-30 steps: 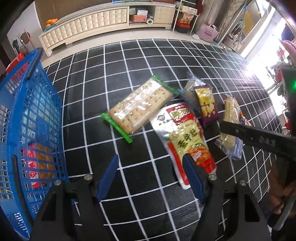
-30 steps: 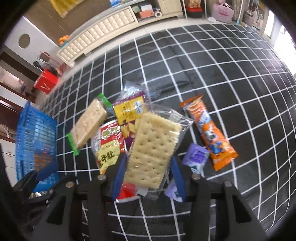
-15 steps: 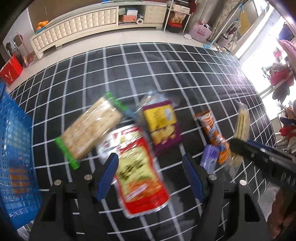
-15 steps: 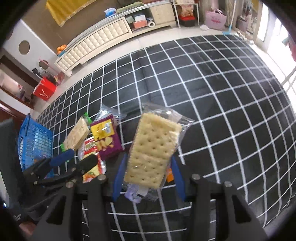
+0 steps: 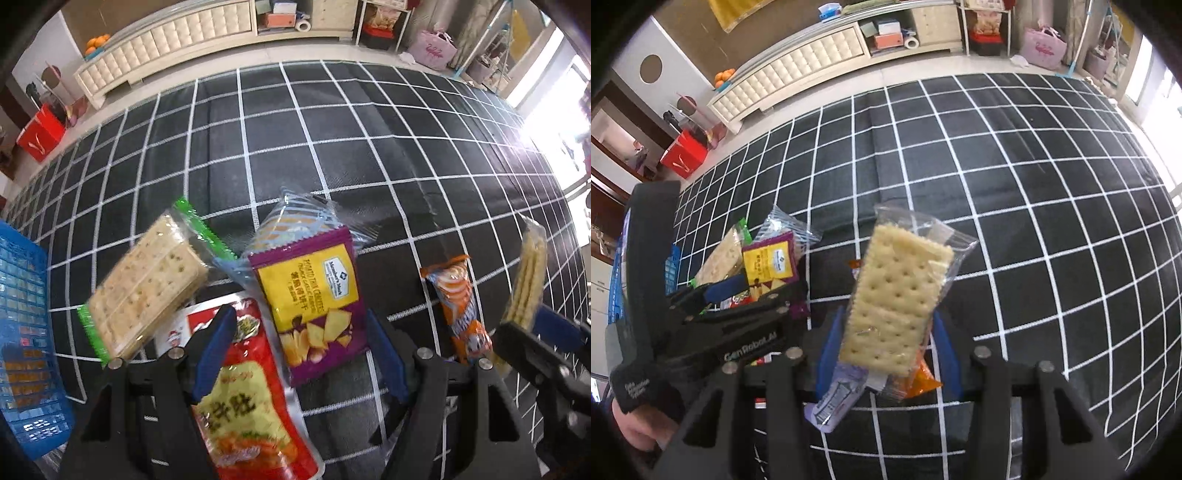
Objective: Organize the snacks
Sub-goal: 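Grasp the yellow potato chip bag with the left tool while the right grasps the cracker pack, then carry the chip bag and cracker pack over the blue basket with both tools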
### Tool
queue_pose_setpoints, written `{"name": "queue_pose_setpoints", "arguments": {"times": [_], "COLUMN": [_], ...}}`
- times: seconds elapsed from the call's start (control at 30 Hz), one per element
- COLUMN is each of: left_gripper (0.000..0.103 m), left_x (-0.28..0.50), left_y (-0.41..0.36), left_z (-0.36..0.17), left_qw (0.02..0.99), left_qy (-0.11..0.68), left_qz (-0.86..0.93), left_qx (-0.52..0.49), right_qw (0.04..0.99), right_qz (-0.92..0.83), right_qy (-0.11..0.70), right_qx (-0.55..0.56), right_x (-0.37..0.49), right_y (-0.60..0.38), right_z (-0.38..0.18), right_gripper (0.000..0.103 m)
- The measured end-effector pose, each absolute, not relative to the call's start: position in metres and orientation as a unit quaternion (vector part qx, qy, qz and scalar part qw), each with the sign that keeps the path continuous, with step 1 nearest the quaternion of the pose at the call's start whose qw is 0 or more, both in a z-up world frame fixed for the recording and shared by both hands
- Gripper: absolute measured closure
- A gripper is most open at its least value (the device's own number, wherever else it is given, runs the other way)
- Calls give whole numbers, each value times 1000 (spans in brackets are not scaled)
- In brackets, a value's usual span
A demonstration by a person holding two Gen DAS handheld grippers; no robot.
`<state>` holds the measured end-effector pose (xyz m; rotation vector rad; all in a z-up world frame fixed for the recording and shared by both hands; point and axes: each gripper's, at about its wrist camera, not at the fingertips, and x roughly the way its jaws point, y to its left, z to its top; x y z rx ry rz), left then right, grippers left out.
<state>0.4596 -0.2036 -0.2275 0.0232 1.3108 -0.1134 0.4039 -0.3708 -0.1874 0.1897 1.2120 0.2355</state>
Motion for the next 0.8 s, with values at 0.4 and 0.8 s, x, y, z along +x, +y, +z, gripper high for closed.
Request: {"name": "queue_pose_setpoints", "arguments": {"times": [0.4,0.8], "left_gripper": [57,61], "left_x": [457,414], "left_y": [-212,-205], "left_z": [-234,-184], "left_qw": [796,814], "left_qy": [601,573], "left_qz": [-67,-98], "left_qx": [24,28], "right_qw": [807,825], "right_qz": [114,117], "right_qy": [571,547], "right_qx": [93,80], "right_x": [399,371], "right_y": [-374,-352], "right_z": [-182,-133], "right_gripper": [50,50]}}
